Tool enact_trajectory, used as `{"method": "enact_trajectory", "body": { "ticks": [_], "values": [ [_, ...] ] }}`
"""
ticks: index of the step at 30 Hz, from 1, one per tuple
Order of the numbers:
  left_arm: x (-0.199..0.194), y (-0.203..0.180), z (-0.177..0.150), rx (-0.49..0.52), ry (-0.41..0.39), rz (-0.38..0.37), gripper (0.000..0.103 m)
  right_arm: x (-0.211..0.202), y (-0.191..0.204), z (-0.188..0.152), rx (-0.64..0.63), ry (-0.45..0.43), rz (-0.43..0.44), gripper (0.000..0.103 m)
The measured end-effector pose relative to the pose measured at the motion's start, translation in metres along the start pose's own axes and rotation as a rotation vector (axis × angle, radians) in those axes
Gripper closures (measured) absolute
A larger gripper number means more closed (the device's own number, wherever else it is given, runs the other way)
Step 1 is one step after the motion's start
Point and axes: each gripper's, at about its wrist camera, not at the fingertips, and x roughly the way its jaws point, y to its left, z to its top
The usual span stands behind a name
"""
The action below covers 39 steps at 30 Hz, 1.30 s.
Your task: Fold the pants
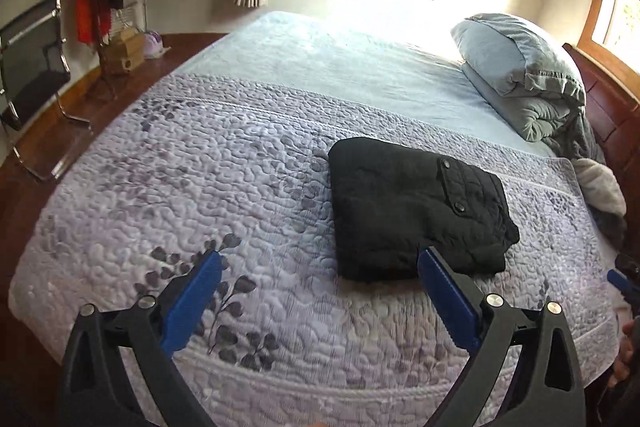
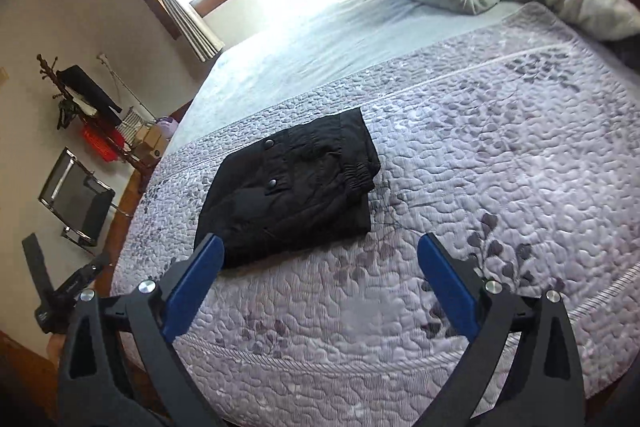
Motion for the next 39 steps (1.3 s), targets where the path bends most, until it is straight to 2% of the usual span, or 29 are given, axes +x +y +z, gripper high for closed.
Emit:
{"method": "enact_trajectory", "body": {
  "ticks": [3, 7, 9, 12, 19, 25, 34, 39],
  "values": [
    [-0.048, -0.009, -0.021, 0.04, -0.024, 0.051, 0.004, -0.05, 0.031, -0.027, -0.076, -0.047, -0.04, 0.005],
    [-0.109, -0.028, -0.044, 0.08, -0.061, 0.023, 0.004, -0.106, 0.069, -0.058, -0.186, -0.106, -0.088, 0.004],
    [-0.138, -0.039, -0.054, 0.094, -0.091, 0.04, 0.004, -0.133, 0.083, -0.072, -0.226, -0.139, -0.095, 0.004],
    [-0.18, -0.057, -0.071, 0.126, -0.135, 0.007, 0.004, -0.162, 0.097, -0.092, -0.266, -0.17, -0.149, 0.004],
    [-0.251, -0.075, -0.111, 0.104, -0.235, 0.006, 0.004, -0.212, 0.117, -0.135, -0.301, -0.184, -0.149, 0.005],
    [-0.284, -0.09, -0.145, 0.224, -0.248, 0.05, 0.004, -0.236, 0.127, -0.161, -0.321, -0.197, -0.15, 0.005],
    [-0.303, -0.08, -0.157, 0.153, -0.205, -0.05, 0.004, -0.244, 0.142, -0.176, -0.337, -0.191, -0.114, 0.005],
    [-0.309, -0.076, -0.154, 0.142, -0.223, -0.029, 0.004, -0.245, 0.151, -0.176, -0.362, -0.196, -0.107, 0.005]
  ]
}}
